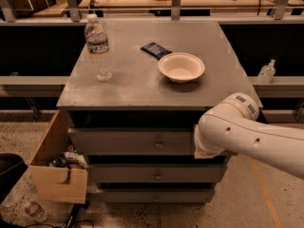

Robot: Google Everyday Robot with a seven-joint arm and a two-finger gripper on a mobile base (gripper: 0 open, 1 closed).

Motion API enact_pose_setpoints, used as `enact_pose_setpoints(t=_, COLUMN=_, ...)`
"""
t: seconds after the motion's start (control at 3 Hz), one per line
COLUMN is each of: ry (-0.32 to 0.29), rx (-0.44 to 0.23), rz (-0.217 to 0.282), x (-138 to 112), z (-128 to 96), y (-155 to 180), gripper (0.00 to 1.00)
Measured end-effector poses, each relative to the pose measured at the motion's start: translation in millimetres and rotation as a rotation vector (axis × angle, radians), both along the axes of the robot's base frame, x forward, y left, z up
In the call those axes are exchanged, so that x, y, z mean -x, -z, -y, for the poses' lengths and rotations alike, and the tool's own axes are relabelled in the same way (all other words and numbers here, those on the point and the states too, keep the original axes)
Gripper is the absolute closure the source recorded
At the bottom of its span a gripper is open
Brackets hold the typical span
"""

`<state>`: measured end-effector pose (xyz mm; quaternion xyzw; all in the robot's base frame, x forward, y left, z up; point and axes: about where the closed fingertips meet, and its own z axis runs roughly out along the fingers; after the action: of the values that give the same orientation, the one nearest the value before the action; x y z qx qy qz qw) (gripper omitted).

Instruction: Open top drawer

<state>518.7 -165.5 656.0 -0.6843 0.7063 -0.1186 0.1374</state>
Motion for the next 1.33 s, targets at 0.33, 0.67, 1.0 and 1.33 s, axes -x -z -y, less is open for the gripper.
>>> enact_pose_setpoints(t=0.33, ry=0.000, rx=0.000, rz=0.001, x=0.1, z=0.1, y=-3.5, gripper=0.84)
enact_pose_setpoints(t=0.67, ry=0.000, rx=0.000, rz=0.000, x=0.1, z=0.1, y=-16.1, gripper=1.00)
enact_pose_setpoints(t=1.0, ry=0.000, rx=0.001, rz=0.001, x=0.2, z=0.1, y=-16.8, gripper=1.00)
enact_pose_setpoints(t=1.33, ry=-0.006, rx=0.011, rz=-0.003, x=11.5, z=1.5, y=-23.3, gripper=1.00)
